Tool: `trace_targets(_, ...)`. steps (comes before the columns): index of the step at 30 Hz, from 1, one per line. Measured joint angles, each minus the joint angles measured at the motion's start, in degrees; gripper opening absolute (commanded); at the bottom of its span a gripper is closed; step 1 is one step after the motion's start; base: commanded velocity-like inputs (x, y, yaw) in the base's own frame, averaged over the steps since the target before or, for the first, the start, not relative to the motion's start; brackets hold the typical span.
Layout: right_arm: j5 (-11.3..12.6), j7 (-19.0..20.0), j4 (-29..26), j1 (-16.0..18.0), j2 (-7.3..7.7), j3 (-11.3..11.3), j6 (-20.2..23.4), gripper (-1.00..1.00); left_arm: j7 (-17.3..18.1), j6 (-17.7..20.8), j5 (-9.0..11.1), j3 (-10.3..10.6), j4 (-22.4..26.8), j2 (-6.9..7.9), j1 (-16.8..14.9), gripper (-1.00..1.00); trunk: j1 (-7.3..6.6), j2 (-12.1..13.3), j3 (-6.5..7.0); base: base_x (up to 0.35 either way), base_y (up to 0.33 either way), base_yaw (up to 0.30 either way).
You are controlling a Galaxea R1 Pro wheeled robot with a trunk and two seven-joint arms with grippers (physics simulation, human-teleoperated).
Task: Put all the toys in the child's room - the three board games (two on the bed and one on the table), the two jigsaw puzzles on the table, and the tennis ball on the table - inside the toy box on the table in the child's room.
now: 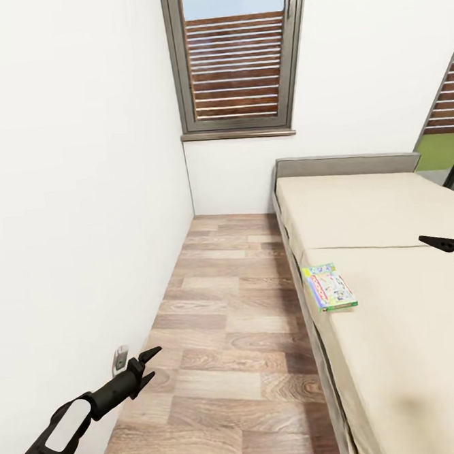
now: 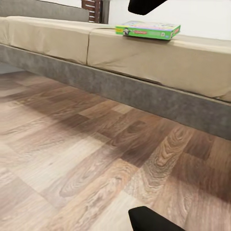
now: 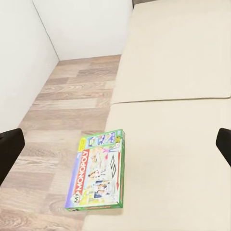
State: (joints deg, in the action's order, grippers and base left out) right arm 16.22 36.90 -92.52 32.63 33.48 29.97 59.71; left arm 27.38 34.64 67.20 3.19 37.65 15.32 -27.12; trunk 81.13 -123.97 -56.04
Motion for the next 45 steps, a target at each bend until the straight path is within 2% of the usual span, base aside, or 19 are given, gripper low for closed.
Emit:
trace_targets(6, 0.0, 0.0, 0.0, 0.0, 0.0, 0.0, 0.0, 1.0, 0.0, -0.1, 0.0, 0.0, 0.0, -0.02, 0.0, 1.0, 0.0, 0.0, 0.0, 0.049, 0.063, -0.003)
trace_targets(17, 0.0, 0.0, 0.0, 0.0, 0.03, 0.0, 0.0, 1.0, -0.2, -0.1, 0.0, 0.0, 0.1, -0.23, 0.0, 1.0, -0.01, 0.0, 0.0, 0.216, 0.14, 0.0)
trace_targets(29, 0.0, 0.0, 0.0, 0.0, 0.0, 0.0, 0.0, 1.0, -0.1, -0.1, 0.0, 0.0, 0.1, -0.32, 0.0, 1.0, 0.01, 0.0, 0.0, 0.023, 0.094, -0.005)
trace_targets(41, -0.1, -0.1, 0.0, 0.0, 0.01, 0.0, 0.0, 1.0, -1.1, -0.4, -0.2, 0.1, 1.2, -0.02, 0.1, 1.0, 0.01, 0.0, 0.0, -0.025, 0.083, -0.225)
trace_targets(43, -0.1, -0.1, 0.0, 0.0, 0.01, 0.0, 0.0, 1.0, -1.8, -0.3, -0.7, 0.2, 2.8, 0.13, 0.3, 1.0, 0.01, 0.0, -0.02, -0.003, 0.008, -0.262)
trace_targets(45, -0.1, -0.1, 0.0, 0.0, 0.01, 0.1, 0.0, 1.0, -3.5, -0.1, -2.9, 0.3, 5.4, 0.08, 0.4, 1.0, 0.01, 0.0, -0.04, -0.002, 0.004, -0.174)
